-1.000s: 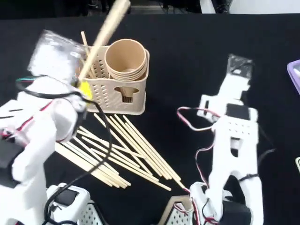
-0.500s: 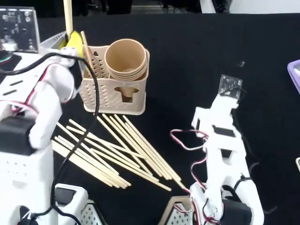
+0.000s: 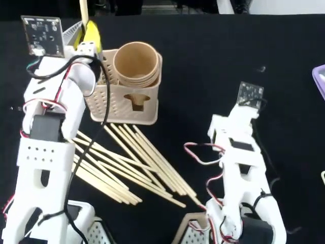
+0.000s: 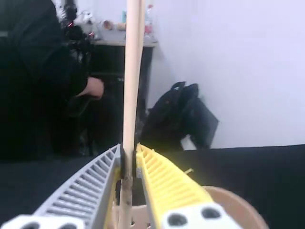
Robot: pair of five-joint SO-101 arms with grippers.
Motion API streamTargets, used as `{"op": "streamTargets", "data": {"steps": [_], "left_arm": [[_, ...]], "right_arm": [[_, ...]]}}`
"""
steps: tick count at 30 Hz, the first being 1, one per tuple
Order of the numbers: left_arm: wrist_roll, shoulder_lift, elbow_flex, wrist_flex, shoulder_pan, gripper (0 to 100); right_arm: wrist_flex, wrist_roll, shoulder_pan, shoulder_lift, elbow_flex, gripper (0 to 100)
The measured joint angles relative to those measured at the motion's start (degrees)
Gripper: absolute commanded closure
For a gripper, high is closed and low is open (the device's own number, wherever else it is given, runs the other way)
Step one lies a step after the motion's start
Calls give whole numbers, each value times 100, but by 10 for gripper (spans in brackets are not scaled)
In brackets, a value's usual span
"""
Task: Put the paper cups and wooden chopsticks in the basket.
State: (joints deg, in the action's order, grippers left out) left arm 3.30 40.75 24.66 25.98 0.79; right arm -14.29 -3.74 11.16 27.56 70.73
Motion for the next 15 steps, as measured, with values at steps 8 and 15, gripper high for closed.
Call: {"op": "streamTargets", "data": {"steps": [8,15], "left_arm": [[0,-9,1187,-1240,-466,967],[0,-9,1565,-1363,-484,956]], "right_arm": [[0,0,-299,0,0,984],[0,0,-325,0,0,984]]}}
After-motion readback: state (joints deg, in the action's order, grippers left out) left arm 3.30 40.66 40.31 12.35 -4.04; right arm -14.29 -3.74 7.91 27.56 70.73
